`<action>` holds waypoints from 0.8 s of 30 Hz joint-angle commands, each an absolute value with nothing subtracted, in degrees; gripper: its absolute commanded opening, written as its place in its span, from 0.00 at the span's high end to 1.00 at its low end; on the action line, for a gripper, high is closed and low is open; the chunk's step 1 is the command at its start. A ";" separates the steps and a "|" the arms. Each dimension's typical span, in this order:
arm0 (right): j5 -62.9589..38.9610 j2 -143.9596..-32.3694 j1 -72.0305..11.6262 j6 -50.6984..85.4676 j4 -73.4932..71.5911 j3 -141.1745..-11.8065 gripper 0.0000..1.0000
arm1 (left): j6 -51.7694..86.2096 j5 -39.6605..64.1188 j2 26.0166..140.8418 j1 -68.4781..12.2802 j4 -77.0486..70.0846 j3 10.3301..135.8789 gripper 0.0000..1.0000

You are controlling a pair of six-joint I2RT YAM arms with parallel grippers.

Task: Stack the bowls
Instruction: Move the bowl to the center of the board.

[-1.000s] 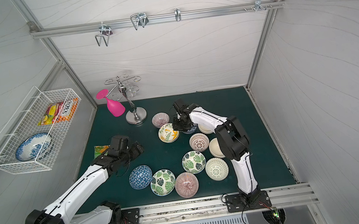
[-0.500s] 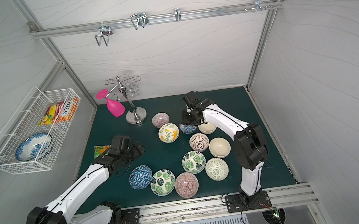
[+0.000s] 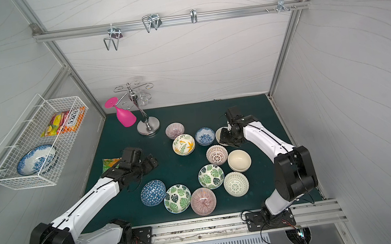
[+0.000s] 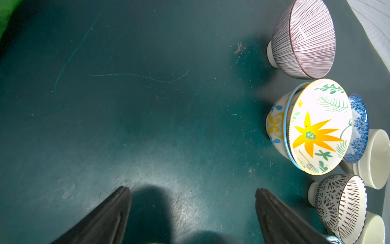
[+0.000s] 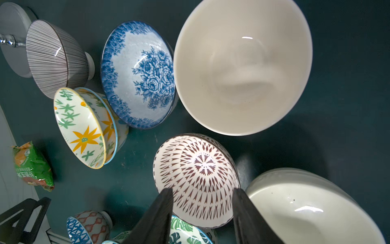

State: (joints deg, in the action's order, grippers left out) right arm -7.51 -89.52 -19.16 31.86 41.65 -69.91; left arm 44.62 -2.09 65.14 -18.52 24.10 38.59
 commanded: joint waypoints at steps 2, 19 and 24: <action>-7.01 -90.39 -15.01 32.46 39.66 -69.85 0.50 | 44.38 -2.03 65.16 -18.37 24.52 41.22 0.03; -1.42 -105.21 -10.65 31.89 36.87 -75.97 0.55 | 44.20 -1.91 66.26 -18.31 24.27 41.65 0.04; -0.60 -107.08 -10.18 32.81 36.82 -76.87 0.72 | 44.21 -1.93 66.17 -18.37 24.26 41.61 0.04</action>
State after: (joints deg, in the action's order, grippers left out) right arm -2.13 -106.30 -10.72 32.05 36.93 -75.37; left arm 44.62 -2.09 65.87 -18.52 24.10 39.31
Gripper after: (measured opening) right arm 0.296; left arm 0.960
